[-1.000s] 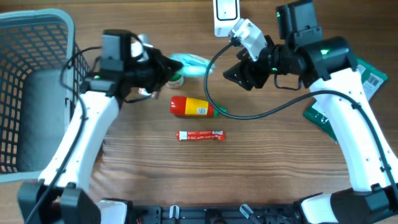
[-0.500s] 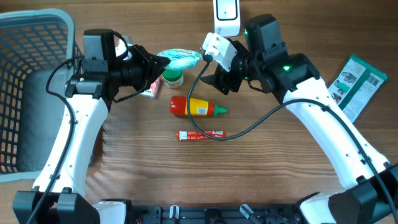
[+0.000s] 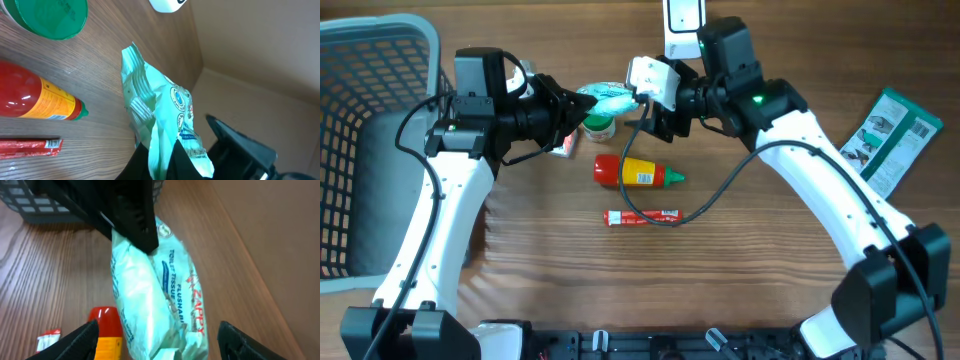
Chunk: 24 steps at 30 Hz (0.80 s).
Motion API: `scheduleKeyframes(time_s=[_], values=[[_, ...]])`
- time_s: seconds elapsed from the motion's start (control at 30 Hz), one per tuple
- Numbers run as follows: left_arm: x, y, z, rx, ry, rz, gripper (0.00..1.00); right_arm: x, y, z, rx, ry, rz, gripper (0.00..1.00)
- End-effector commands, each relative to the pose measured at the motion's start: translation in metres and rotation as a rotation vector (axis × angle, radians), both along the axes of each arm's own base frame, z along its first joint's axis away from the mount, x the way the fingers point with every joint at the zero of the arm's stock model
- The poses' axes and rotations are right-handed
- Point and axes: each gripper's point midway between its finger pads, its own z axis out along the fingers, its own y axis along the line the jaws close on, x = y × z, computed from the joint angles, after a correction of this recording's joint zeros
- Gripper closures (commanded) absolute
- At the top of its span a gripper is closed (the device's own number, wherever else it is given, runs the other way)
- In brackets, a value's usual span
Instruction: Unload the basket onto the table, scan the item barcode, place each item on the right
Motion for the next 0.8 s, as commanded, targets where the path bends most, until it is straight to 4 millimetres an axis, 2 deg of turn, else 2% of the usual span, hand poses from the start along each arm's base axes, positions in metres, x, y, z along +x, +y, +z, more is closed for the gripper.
scheduleKeyframes(time_s=[0.0,0.03,0.17,0.33,0.47,0.53,0.57,0.6,0.63,0.67,0.7,0.77], values=[[-0.003,-0.001,0.008,-0.027,-0.007,-0.005,0.96,0.001,0.007,-0.015,0.009,0.019,0.039,0.30],[-0.003,-0.001,0.008,-0.026,-0.008,-0.005,0.96,0.000,0.007,-0.015,0.011,0.021,0.042,0.32],[-0.003,-0.001,0.008,-0.026,-0.008,-0.005,0.96,0.001,0.009,-0.013,0.021,0.015,0.045,0.56],[-0.003,-0.001,0.008,-0.026,-0.007,-0.005,0.96,-0.004,0.013,-0.008,0.060,0.044,0.064,0.66],[-0.003,-0.001,0.008,-0.026,-0.007,-0.005,0.96,-0.009,0.016,-0.005,0.084,0.068,0.084,0.96],[-0.003,-0.001,0.008,-0.026,-0.008,-0.005,0.96,-0.012,0.017,-0.004,0.096,0.085,0.093,0.96],[-0.003,-0.001,0.009,-0.026,-0.010,-0.005,0.90,-0.013,0.016,-0.005,0.093,0.092,0.093,0.96],[-0.001,0.000,0.011,-0.026,-0.024,-0.004,0.64,-0.015,0.016,-0.007,0.089,0.109,0.089,0.96],[0.003,0.003,0.019,-0.021,-0.085,-0.016,0.44,-0.014,0.015,-0.007,0.101,0.160,0.055,0.96],[0.005,0.007,0.026,-0.012,-0.125,-0.016,0.18,-0.014,0.014,-0.006,0.117,0.208,0.025,0.95],[0.007,0.012,0.039,0.004,-0.192,-0.015,0.01,-0.014,0.012,-0.004,0.143,0.271,0.000,0.96],[0.005,0.028,0.067,0.077,-0.333,0.003,0.00,-0.024,0.010,0.010,0.240,0.399,0.032,0.96]])
